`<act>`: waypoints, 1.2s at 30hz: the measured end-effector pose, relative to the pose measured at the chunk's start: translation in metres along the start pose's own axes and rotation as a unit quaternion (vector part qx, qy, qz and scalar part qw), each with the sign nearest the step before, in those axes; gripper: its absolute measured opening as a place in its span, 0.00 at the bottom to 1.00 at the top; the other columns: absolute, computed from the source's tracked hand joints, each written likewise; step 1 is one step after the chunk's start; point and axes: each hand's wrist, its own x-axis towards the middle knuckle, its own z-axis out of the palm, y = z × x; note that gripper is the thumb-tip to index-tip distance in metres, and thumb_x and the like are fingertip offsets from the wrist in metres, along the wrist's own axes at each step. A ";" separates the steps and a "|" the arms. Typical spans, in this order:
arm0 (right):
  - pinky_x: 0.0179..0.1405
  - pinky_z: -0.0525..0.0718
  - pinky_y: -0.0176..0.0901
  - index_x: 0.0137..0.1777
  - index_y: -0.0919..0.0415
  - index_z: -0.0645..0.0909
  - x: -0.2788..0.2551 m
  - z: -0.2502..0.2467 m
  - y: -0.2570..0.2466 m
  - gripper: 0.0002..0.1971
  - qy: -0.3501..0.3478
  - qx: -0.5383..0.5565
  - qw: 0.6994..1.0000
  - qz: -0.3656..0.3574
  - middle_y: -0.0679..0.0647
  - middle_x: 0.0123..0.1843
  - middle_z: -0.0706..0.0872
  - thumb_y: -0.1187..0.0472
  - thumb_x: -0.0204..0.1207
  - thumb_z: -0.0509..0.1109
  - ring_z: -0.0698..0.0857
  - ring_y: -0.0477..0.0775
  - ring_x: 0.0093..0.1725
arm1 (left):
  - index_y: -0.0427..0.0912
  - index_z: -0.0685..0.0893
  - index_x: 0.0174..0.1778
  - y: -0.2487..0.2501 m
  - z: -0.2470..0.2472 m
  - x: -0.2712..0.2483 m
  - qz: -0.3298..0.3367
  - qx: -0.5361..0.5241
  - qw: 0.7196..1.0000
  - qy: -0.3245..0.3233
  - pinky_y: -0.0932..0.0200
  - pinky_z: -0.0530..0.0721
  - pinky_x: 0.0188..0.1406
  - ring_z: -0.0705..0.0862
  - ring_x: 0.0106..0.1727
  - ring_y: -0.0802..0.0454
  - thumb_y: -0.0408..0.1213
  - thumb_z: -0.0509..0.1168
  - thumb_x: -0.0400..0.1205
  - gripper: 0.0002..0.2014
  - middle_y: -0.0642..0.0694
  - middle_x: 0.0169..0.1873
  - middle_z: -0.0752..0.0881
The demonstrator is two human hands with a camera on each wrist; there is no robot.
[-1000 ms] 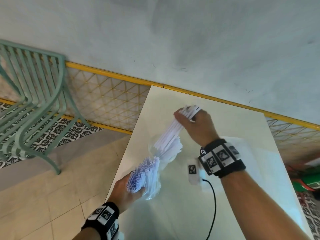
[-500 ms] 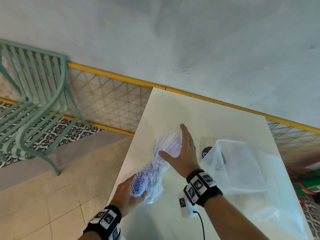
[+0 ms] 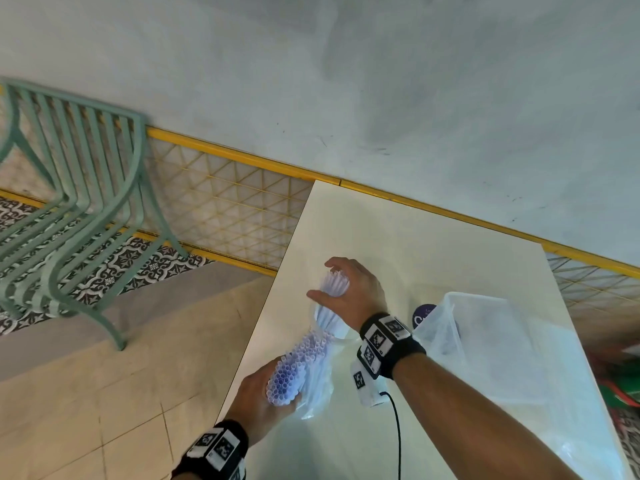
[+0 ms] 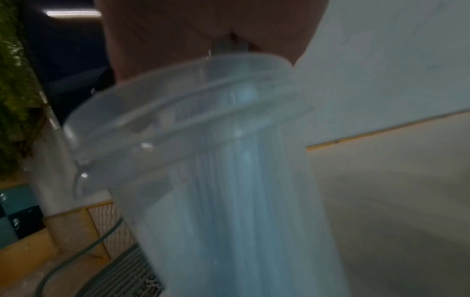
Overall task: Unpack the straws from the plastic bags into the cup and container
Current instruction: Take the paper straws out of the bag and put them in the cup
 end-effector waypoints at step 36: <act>0.39 0.73 0.26 0.57 0.49 0.80 -0.092 -0.034 -0.019 0.14 -0.208 -0.015 0.975 -0.074 0.27 0.40 0.79 0.53 0.74 0.77 0.80 0.38 0.36 | 0.62 0.78 0.53 0.005 0.000 -0.003 -0.006 0.018 1.000 0.005 0.86 0.75 0.43 0.80 0.49 0.83 0.36 0.78 0.73 0.21 0.78 0.42 0.85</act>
